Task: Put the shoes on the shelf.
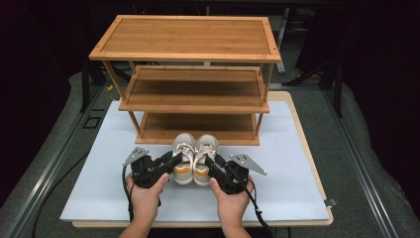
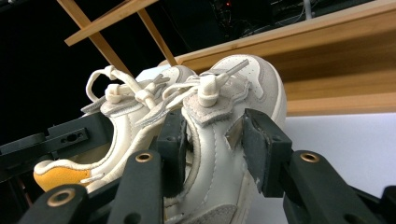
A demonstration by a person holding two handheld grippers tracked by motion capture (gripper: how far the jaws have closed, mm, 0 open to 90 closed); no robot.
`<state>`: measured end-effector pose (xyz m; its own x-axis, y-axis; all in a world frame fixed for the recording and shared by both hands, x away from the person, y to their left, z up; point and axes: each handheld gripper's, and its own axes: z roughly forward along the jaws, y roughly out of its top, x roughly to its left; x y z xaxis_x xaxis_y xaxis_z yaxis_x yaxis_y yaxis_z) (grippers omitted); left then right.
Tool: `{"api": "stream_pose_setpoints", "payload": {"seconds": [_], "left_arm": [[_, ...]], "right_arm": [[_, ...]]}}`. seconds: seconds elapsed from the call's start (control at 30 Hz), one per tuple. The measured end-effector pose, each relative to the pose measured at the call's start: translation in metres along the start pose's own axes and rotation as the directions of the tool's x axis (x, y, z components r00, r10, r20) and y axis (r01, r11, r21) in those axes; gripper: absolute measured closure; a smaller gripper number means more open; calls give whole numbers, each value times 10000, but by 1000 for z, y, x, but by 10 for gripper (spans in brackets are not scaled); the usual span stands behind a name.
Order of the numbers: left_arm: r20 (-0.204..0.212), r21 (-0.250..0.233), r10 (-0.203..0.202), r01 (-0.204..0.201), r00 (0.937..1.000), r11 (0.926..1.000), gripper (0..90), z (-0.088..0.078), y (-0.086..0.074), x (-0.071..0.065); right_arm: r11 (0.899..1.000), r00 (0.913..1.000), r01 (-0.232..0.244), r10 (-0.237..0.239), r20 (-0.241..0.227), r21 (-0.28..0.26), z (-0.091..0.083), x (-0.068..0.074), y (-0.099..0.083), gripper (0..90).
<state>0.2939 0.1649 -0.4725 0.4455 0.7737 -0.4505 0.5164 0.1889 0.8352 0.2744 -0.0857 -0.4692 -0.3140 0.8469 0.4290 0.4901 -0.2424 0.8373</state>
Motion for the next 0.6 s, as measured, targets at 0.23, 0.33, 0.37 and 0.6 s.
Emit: {"api": "stream_pose_setpoints", "payload": {"seconds": [0.23, 0.33, 0.37, 0.6], "left_arm": [[36, -6, -33, 33, 10000, 10000, 557, 0, 7, -1], [53, 23, -49, 49, 10000, 10000, 557, 0, 10, -1], [44, 29, -58, 58, 10000, 10000, 557, 0, 11, -1], [7, -4, 61, -61, 10000, 10000, 557, -3, 21, -3]], "right_arm": [[9997, 9996, -127, 122, -246, -222, 2, 1, 6, 608], [10000, 9998, -85, 85, -160, 21, 0, 2, 9, 608], [10000, 9998, -57, 57, -193, 34, 0, 1, 10, 608], [9999, 9998, -91, 90, -160, -78, 1, 6, 17, 608]]}}
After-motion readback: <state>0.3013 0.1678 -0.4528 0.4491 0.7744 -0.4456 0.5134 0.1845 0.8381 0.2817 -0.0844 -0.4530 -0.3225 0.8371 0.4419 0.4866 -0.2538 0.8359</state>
